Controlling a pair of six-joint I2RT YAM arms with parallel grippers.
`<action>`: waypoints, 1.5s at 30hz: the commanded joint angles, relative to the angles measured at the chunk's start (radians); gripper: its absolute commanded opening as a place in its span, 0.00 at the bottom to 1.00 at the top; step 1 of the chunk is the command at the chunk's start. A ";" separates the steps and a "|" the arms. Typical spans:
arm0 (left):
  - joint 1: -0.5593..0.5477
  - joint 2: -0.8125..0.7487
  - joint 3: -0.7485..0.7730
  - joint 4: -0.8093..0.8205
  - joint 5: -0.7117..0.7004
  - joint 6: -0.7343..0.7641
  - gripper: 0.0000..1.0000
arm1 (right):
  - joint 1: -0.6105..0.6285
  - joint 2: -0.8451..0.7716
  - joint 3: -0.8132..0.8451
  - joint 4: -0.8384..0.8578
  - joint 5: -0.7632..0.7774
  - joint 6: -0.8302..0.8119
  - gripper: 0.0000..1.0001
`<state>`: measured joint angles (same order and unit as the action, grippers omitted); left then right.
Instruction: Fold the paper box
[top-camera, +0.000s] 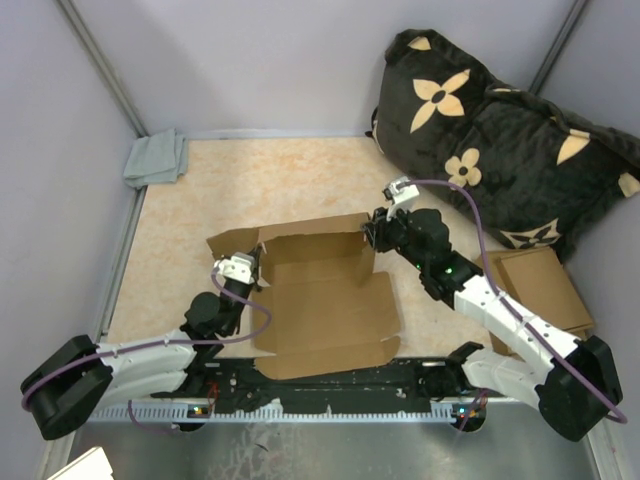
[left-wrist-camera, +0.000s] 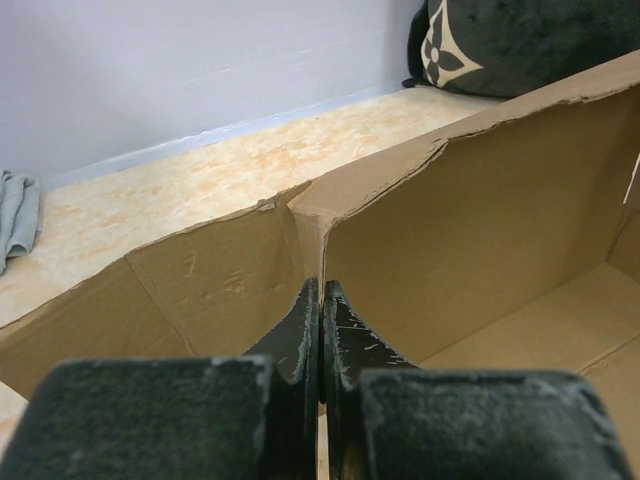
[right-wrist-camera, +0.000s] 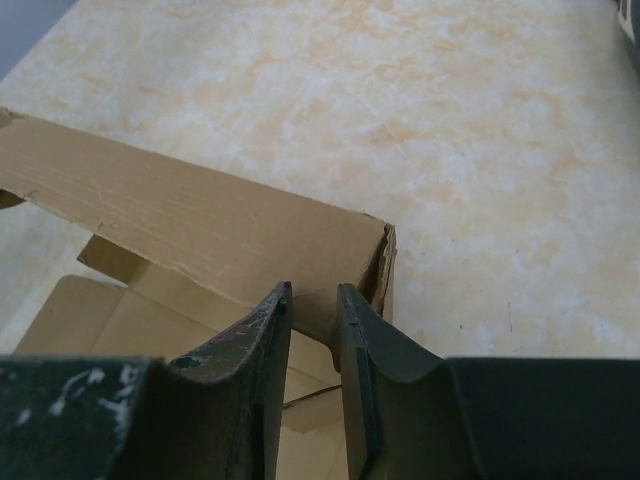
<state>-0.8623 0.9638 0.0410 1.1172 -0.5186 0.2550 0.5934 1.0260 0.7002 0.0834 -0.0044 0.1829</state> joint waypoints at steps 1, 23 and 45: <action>-0.010 -0.014 0.043 -0.108 0.024 -0.050 0.00 | 0.005 -0.010 -0.013 -0.008 0.004 0.003 0.26; -0.013 -0.051 0.037 -0.149 0.028 -0.065 0.00 | 0.004 -0.236 -0.035 -0.149 0.118 -0.019 0.50; -0.015 -0.011 0.043 -0.117 0.044 -0.065 0.00 | 0.003 -0.222 -0.227 -0.092 0.043 0.124 0.69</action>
<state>-0.8646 0.9463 0.0830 1.0142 -0.5041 0.2024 0.5934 0.7803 0.5026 -0.1253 0.0265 0.3000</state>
